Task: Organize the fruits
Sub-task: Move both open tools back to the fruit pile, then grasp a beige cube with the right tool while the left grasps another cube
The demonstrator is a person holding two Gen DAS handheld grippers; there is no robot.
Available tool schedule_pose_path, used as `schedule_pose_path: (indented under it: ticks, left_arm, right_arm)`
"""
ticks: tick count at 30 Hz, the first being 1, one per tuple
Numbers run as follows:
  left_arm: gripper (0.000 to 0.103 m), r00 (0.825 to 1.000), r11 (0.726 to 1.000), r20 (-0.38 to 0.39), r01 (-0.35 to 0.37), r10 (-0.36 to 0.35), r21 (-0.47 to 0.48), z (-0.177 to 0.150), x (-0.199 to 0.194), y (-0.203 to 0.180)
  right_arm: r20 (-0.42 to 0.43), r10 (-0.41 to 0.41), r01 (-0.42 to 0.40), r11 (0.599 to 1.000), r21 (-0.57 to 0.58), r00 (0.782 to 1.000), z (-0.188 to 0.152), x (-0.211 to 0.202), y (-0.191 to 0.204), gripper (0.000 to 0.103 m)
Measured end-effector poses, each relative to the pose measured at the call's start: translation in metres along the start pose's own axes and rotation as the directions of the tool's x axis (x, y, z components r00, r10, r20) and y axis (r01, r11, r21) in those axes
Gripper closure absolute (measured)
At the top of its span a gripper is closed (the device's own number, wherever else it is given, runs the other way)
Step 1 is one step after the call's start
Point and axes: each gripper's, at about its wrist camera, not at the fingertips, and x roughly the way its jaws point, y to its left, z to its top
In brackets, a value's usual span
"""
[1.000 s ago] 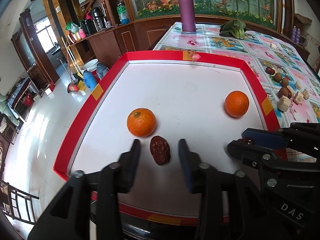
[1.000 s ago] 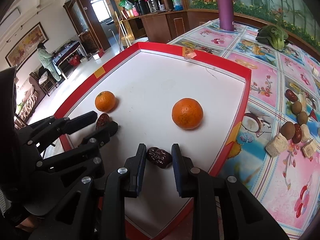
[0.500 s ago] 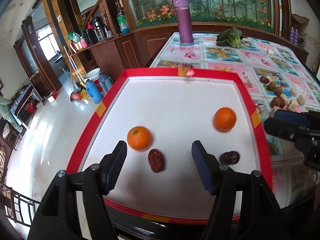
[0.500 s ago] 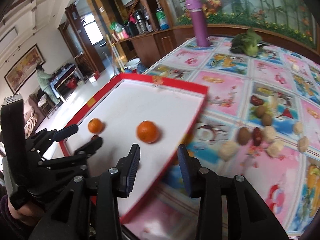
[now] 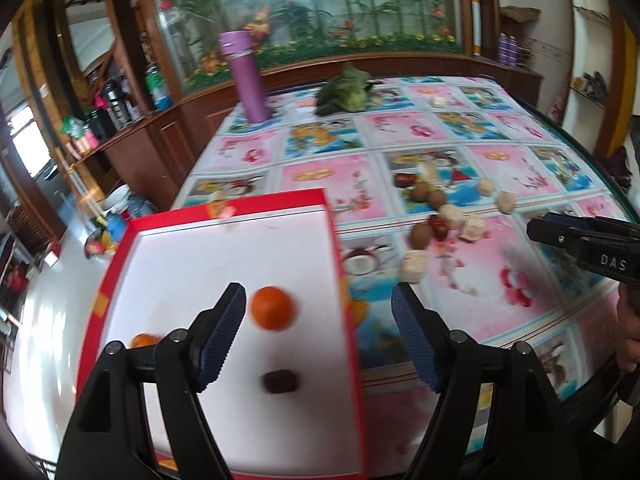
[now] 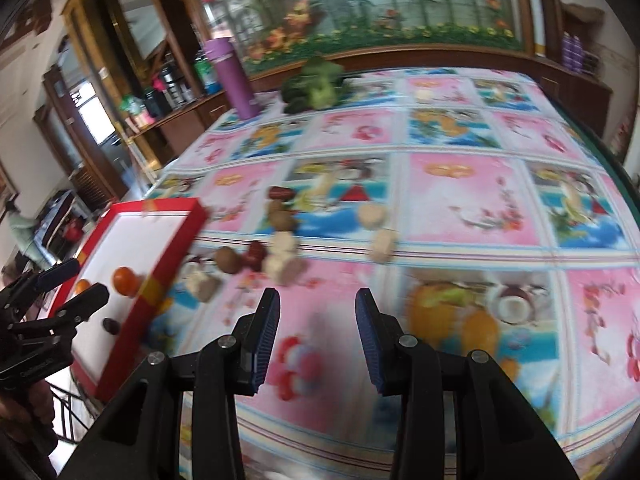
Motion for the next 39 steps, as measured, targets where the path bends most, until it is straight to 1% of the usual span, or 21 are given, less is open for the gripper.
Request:
schedule_pose_path:
  ticks: [2,4,6,11,13,17,22,24,28,30,31,32,33,35,36,38,39]
  left_arm:
    - [0.027,1.0,0.999,-0.013,0.028,-0.027,0.024,0.004,0.006,-0.013]
    - [0.027,0.999,0.998,-0.024,0.041,-0.04,0.038,0.006,0.012,-0.022]
    - [0.027,0.998,0.998,-0.044,0.051,-0.049,0.043,0.008,0.019,-0.028]
    - [0.027,0.994,0.996,-0.084,0.069,-0.064,0.053,0.008,0.029,-0.034]
    - [0.027,0.992,0.995,-0.093,0.086,-0.081,0.052,0.01,0.033,-0.034]
    - [0.027,0.99,0.993,-0.105,0.098,-0.092,0.06,0.015,0.04,-0.037]
    - [0.027,0.985,0.99,-0.139,0.118,-0.107,0.071,0.02,0.055,-0.042]
    - [0.028,0.981,0.99,-0.16,0.122,-0.109,0.073,0.021,0.062,-0.044]
    - [0.037,0.977,0.988,-0.183,0.13,-0.113,0.082,0.022,0.073,-0.048]
    - [0.045,0.971,0.987,-0.199,0.147,-0.131,0.067,0.021,0.079,-0.047]
    - [0.052,0.968,0.986,-0.209,0.154,-0.139,0.061,0.02,0.082,-0.047]
    - [0.056,0.964,0.985,-0.219,0.164,-0.149,0.051,0.02,0.085,-0.046]
    - [0.057,0.963,0.984,-0.214,0.174,-0.162,0.039,0.02,0.085,-0.045]
    - [0.066,0.959,0.981,-0.217,0.193,-0.182,0.033,0.02,0.085,-0.046]
    - [0.068,0.958,0.979,-0.216,0.201,-0.189,0.035,0.02,0.085,-0.047]
    - [0.077,0.957,0.976,-0.214,0.212,-0.198,0.044,0.02,0.083,-0.051]
    - [0.079,0.956,0.975,-0.213,0.217,-0.202,0.047,0.019,0.083,-0.052]
  right_arm:
    - [-0.001,-0.025,0.025,1.0,0.015,1.0,-0.001,-0.002,-0.013,0.064]
    - [-0.002,-0.049,0.049,0.999,0.02,0.999,0.0,-0.002,-0.021,0.064]
    - [-0.009,-0.053,0.053,0.998,0.023,0.999,0.003,0.002,-0.026,0.064]
    - [-0.007,-0.055,0.055,0.998,0.018,0.998,0.019,0.016,-0.026,0.064]
    - [-0.019,-0.064,0.065,0.997,0.03,0.998,0.026,0.026,-0.025,0.064]
    - [-0.057,-0.083,0.086,0.996,0.04,0.995,0.036,0.043,-0.024,0.064]
    - [-0.099,-0.092,0.099,0.992,0.073,0.991,0.036,0.056,-0.029,0.065]
    - [-0.093,-0.094,0.101,0.992,0.073,0.991,0.035,0.056,-0.03,0.066]
    - [-0.084,-0.092,0.098,0.993,0.069,0.992,0.036,0.057,-0.03,0.071]
    - [-0.079,-0.094,0.099,0.993,0.066,0.992,0.036,0.058,-0.03,0.077]
    - [-0.077,-0.089,0.094,0.993,0.065,0.993,0.036,0.058,-0.03,0.078]
    - [-0.077,-0.085,0.089,0.994,0.064,0.993,0.037,0.059,-0.03,0.082]
    - [-0.08,-0.077,0.082,0.995,0.061,0.994,0.036,0.06,-0.03,0.089]
    - [-0.077,-0.077,0.081,0.995,0.052,0.994,0.036,0.061,-0.028,0.09]
    - [-0.075,-0.078,0.081,0.996,0.048,0.994,0.036,0.061,-0.027,0.09]
    - [-0.073,-0.073,0.076,0.996,0.049,0.995,0.035,0.061,-0.027,0.09]
    - [-0.073,-0.065,0.069,0.996,0.054,0.995,0.035,0.061,-0.028,0.09]
